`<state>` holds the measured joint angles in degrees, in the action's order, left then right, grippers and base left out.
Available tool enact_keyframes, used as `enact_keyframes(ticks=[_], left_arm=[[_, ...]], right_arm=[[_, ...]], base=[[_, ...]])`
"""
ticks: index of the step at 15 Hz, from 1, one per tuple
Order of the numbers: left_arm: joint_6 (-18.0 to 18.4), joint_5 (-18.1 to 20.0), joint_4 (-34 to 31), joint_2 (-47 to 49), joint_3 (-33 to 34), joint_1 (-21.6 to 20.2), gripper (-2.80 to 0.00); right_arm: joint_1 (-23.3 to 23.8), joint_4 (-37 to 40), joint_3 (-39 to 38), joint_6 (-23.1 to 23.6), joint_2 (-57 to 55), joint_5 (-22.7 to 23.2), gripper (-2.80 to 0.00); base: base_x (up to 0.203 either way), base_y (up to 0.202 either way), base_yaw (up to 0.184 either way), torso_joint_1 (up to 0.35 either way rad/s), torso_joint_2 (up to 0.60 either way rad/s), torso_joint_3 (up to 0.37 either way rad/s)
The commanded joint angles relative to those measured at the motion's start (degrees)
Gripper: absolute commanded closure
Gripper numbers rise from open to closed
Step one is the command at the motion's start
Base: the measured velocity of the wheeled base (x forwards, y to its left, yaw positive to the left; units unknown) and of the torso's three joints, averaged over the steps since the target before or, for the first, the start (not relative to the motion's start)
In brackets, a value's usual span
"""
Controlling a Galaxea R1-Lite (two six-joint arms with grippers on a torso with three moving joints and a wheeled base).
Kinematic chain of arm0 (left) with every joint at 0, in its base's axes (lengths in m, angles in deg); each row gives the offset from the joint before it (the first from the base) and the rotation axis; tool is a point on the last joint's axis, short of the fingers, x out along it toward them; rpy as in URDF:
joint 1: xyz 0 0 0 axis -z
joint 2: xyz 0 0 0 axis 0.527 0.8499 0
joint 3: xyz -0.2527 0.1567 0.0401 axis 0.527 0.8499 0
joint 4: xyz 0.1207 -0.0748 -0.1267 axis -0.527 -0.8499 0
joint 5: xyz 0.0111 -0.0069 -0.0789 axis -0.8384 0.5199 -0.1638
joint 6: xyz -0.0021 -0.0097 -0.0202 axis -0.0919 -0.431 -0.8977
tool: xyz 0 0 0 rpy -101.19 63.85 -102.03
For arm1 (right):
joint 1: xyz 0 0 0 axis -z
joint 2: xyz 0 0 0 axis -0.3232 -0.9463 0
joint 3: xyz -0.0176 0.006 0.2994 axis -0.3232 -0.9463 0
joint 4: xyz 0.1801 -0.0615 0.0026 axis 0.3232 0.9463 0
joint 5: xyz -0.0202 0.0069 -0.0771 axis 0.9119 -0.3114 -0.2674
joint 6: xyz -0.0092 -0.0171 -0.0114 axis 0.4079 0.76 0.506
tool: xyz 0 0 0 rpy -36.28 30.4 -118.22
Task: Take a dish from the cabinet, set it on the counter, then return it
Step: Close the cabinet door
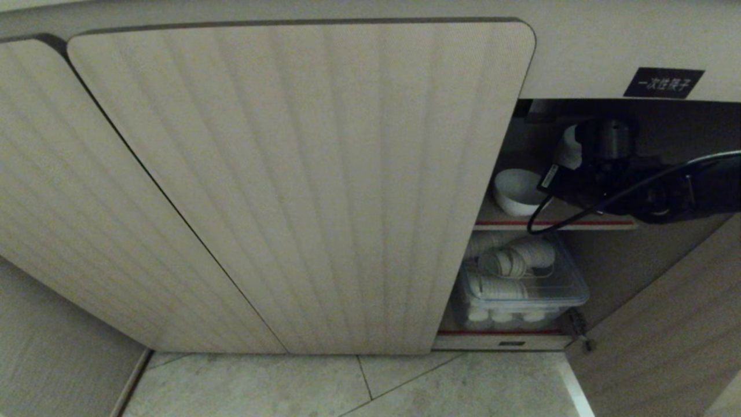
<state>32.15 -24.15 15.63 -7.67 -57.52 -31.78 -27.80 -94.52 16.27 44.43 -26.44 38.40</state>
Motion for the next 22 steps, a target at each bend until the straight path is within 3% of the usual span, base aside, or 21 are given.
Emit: enact_keyframes(ticks=[1,22], left_arm=[[0.0,0.0,0.0,0.0,0.0,0.0,0.0],[0.0,0.0,0.0,0.0,0.0,0.0,0.0]], right_arm=[[0.0,-0.1,-1.0,-0.2,1.1,-0.1,0.0],[-0.5,-7.8,-17.6,3.2,10.9,0.1,0.0]], base=[[0.0,0.0,0.0,0.0,0.0,0.0],[0.0,0.0,0.0,0.0,0.0,0.0]])
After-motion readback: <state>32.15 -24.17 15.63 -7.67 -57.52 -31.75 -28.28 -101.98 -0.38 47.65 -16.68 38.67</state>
